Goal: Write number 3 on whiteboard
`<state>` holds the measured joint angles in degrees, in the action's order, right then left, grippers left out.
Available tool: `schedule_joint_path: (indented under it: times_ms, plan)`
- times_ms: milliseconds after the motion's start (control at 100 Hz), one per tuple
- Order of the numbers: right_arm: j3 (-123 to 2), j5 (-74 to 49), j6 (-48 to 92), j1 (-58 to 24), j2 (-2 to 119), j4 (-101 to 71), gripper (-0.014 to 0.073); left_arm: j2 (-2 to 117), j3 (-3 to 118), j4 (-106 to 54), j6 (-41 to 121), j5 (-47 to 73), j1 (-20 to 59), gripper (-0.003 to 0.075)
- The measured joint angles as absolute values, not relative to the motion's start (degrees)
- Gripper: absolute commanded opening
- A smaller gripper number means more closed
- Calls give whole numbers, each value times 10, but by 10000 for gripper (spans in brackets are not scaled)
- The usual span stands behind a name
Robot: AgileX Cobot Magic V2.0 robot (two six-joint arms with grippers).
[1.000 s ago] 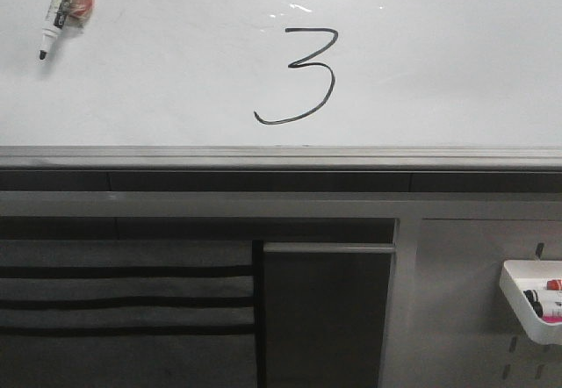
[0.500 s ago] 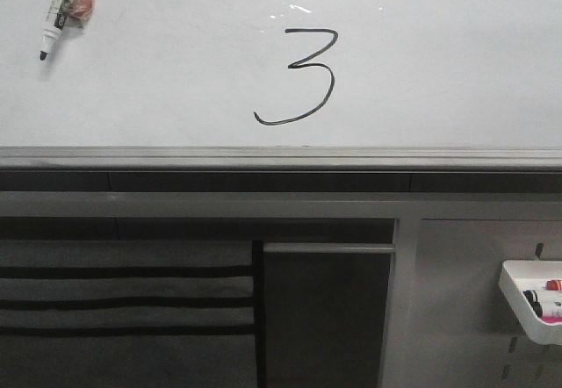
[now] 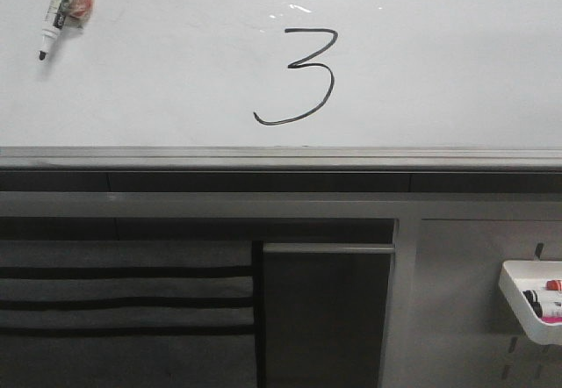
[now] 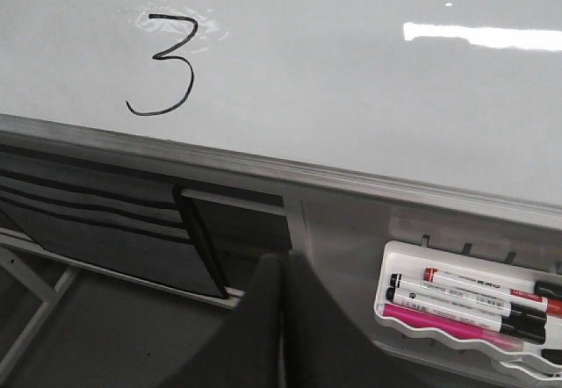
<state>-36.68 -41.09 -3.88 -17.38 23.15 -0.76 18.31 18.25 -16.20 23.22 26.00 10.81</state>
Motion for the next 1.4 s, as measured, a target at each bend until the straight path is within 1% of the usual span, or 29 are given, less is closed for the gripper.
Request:
schedule_joint_path:
  times_ms: [170,350,420,490,570,690,930,1200,1400]
  plan:
    - [-367,-411,-40,-174,231,-8,-74,82,122,-147,232,187,93,-18]
    - [-367,-411,-40,-174,231,-7,-74,37,57,-153,226,113,92,-18]
    - [-367,-411,-40,-174,231,-7,-74,22,31,-139,195,84,91,-18]
    - [-367,-411,-40,-174,231,-7,-74,6,11,-93,142,67,91,-18]
    - [-367,-411,-40,-174,231,-7,-74,-3,-3,-31,81,58,86,-18]
    - [-367,-411,-40,-174,231,-7,-74,-3,-3,0,52,46,76,-18]
    - [-365,-411,-40,-174,231,-7,-74,-3,-3,5,45,46,69,-18]
    - [-365,-411,-40,-174,231,-7,-74,-3,-3,5,44,46,-9,-18]
    - [-365,-411,-41,-174,231,-7,-74,-3,-3,5,43,46,-22,-18]
